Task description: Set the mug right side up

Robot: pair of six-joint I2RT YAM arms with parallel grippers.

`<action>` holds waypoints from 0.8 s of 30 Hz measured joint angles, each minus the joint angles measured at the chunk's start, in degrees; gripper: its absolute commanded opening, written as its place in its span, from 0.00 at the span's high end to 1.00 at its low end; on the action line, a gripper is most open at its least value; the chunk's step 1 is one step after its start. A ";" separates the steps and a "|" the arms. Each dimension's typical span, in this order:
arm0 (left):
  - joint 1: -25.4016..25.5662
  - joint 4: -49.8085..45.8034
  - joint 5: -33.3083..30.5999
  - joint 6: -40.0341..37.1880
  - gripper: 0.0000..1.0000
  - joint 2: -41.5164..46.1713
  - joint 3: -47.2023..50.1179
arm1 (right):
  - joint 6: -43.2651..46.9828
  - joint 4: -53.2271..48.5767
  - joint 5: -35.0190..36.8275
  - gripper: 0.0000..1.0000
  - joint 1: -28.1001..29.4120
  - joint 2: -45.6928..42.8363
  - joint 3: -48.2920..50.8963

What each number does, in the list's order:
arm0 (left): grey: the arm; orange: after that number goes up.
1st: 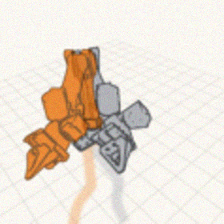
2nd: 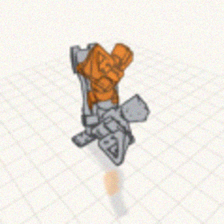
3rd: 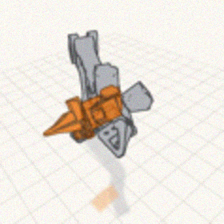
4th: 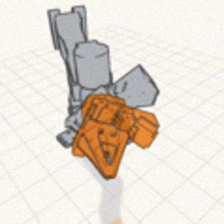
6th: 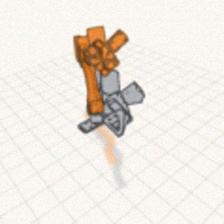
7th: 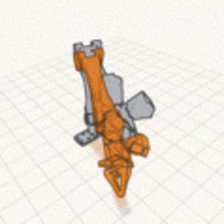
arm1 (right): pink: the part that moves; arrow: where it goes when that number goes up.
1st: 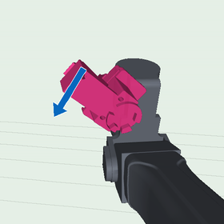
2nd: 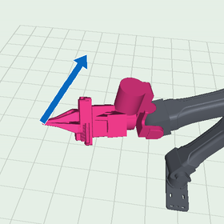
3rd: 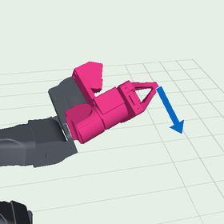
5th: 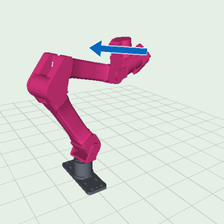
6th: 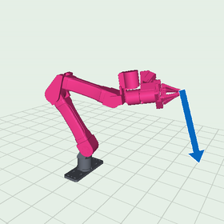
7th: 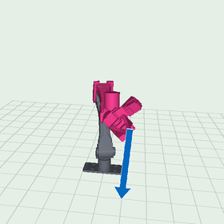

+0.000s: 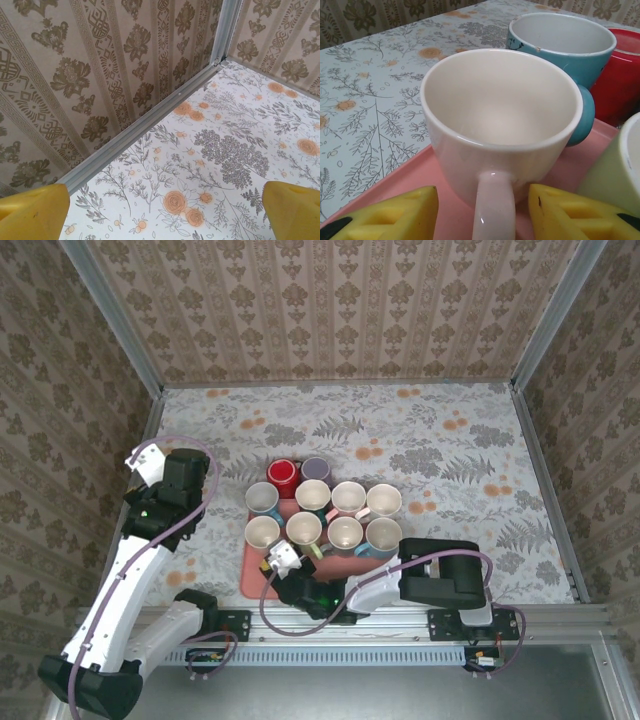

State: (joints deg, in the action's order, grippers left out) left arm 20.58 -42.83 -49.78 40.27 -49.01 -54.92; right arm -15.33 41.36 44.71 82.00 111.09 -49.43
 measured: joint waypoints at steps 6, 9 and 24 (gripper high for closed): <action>0.00 0.76 0.66 -0.66 0.00 -0.15 0.33 | 1.99 0.52 -1.05 0.38 0.81 -2.93 2.45; 0.00 1.09 0.72 -1.01 0.00 -0.17 0.37 | 3.13 0.83 -1.05 0.37 1.31 -4.37 3.13; 0.00 2.23 2.10 -2.25 0.00 -0.52 0.59 | 8.48 2.19 -1.73 0.36 1.42 -11.21 6.82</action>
State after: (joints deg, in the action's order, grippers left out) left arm 20.58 -40.60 -47.68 38.02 -49.54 -54.33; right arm -6.85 43.55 42.98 83.42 99.88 -42.61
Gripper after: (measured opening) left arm 0.997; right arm 0.657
